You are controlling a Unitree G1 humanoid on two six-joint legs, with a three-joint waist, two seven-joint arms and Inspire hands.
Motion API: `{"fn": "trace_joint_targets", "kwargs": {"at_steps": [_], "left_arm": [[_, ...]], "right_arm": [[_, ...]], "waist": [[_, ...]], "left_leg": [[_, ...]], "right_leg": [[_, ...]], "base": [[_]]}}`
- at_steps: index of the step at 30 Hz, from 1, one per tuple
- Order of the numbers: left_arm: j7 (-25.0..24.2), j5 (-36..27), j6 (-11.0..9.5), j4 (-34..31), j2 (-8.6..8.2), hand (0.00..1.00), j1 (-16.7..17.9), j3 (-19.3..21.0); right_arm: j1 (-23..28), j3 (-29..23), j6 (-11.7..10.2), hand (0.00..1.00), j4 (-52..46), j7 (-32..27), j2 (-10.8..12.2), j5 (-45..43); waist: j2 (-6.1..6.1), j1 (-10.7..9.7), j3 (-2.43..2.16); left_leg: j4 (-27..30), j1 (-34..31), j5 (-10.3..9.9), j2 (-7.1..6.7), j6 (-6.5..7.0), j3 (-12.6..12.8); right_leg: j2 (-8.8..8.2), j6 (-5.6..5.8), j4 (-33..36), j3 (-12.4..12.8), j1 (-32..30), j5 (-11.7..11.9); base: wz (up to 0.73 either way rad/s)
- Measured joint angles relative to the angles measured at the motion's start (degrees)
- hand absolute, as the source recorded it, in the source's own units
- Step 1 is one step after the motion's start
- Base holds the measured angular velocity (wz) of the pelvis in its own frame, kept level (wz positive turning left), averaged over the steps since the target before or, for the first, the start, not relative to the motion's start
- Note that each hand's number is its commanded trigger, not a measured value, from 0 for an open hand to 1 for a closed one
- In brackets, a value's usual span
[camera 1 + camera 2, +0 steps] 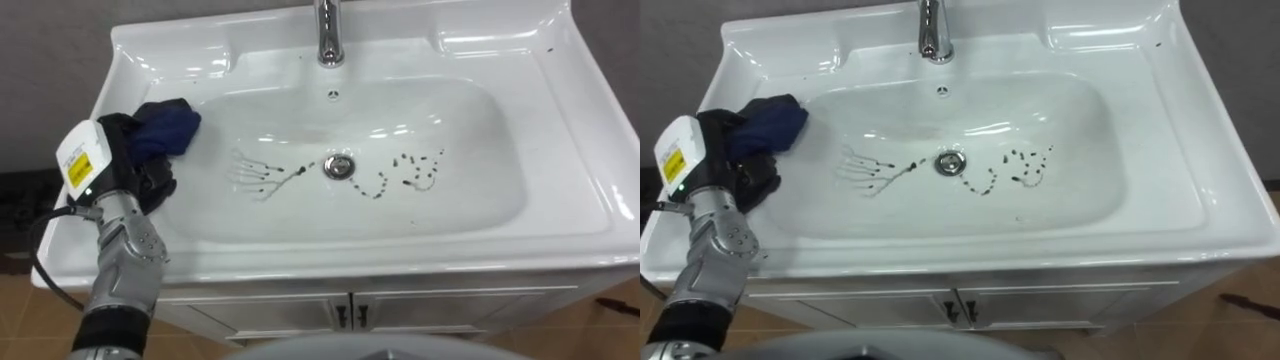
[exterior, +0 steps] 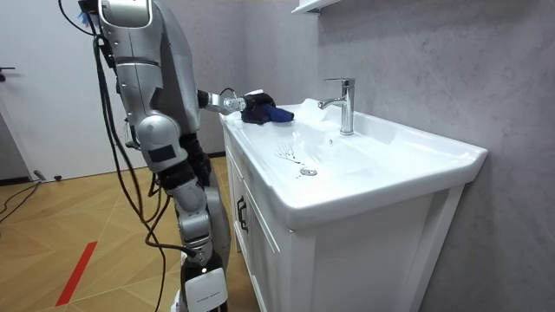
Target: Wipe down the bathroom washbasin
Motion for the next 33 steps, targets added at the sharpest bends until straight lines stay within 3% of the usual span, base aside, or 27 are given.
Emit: {"fn": "trace_joint_targets", "kwargs": {"at_steps": [12,19,21,24,28,33], "left_arm": [[-0.15,-2.83,-0.05,0.24,-0.05,1.0,-0.35,0.16],[-2.59,-5.1,0.29,-3.46,0.09,1.0,0.42,0.71],[-3.53,-6.5,1.37,-5.67,0.08,1.0,0.83,0.7],[-4.3,-6.92,1.9,-9.11,0.09,1.0,1.9,0.06],[-4.38,-6.96,2.16,-12.09,0.07,1.0,2.46,-1.42],[-4.9,-6.77,2.16,-21.55,-0.06,1.0,4.2,-1.76]], "right_arm": [[-0.59,-0.01,-0.76,0.0,0.32,-0.16,0.0,0.19],[-0.5,0.06,-2.6,0.0,0.04,0.54,0.0,0.22],[-0.55,0.05,-2.93,0.0,0.05,0.55,0.0,0.23],[-0.49,0.12,-3.9,0.0,0.13,0.12,-0.02,0.31],[-0.8,0.65,-5.27,0.0,0.2,0.01,-0.11,0.29],[-1.08,1.47,-7.61,0.0,1.75,-0.01,-0.05,0.38]], "waist": [[0.11,-0.09,0.05],[0.14,-0.73,0.09],[0.16,-1.41,0.12],[0.3,-1.8,0.9],[0.64,-1.49,1.42],[0.06,-1.46,1.49]], "left_leg": [[0.05,0.01,-0.01,-0.02,-0.02,-0.24],[0.26,-0.75,-0.01,-0.18,-0.01,-1.44],[0.63,-1.61,-0.01,-0.28,-0.01,-2.13],[1.5,-2.59,-0.03,-0.44,0.01,-3.05],[1.72,-3.75,-0.03,-0.42,0.02,-3.17],[1.83,-4.35,-0.02,-0.65,0.01,-4.3]], "right_leg": [[-0.01,-0.01,0.04,-0.33,0.31,-0.35],[-0.02,0.04,0.02,-0.68,0.08,-0.38],[-0.08,0.08,-0.06,-1.53,-0.05,-0.41],[-0.17,0.1,-0.12,-2.36,-0.09,-0.41],[-0.19,0.09,0.03,-2.77,-1.05,-0.41],[-0.2,0.09,-0.47,-3.62,-0.96,-0.41]], "base": [[0.02],[0.07],[0.2],[0.18],[0.07],[0.08]]}}
